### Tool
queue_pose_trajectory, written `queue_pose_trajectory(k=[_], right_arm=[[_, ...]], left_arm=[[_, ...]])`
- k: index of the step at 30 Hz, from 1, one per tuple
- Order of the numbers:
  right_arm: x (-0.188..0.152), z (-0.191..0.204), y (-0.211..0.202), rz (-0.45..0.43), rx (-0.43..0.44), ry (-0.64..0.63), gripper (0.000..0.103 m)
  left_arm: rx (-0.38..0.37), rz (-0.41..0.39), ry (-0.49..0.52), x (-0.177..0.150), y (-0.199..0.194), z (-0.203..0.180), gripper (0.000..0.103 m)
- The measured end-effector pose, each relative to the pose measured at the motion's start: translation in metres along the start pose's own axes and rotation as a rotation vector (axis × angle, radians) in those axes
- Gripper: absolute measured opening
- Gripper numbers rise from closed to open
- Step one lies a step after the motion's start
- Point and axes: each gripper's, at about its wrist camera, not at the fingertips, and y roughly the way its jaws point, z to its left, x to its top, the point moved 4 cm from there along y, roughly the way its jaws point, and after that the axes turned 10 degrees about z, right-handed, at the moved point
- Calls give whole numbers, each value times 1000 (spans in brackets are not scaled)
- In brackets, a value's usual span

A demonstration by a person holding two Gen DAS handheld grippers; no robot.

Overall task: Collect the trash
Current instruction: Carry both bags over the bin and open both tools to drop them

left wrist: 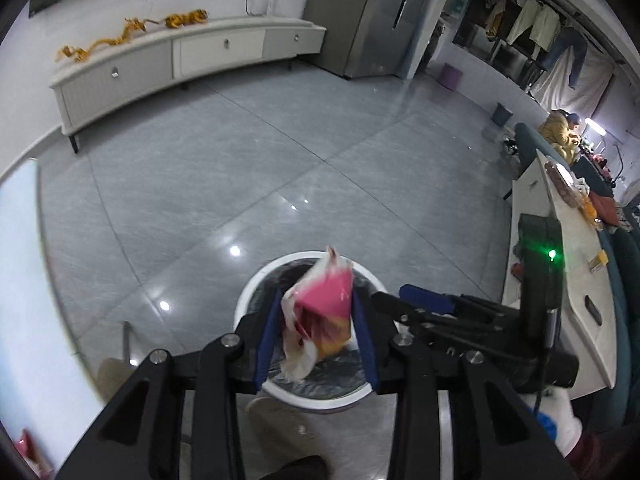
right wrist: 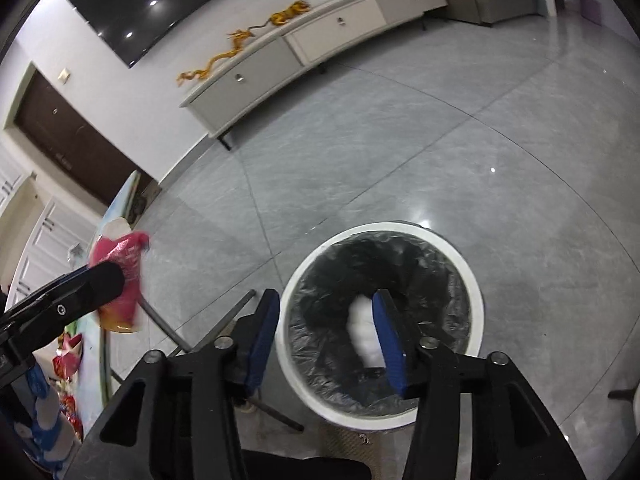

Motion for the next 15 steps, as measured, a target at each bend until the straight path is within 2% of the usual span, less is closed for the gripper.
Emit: queue_pose_trajectory(k=[3,10,15], right_arm=[[3,-9,0,-6,-7,19,49],[-3,-9,-17,-41,-12,22,49],[-4,4,-39,-86,-7,-9,49]], left_arm=[[-16,6,-12,5,5,-2,48],[7,-20,-27,1,-11,4,49],[41,-69,-36,-14,-42,12,49]])
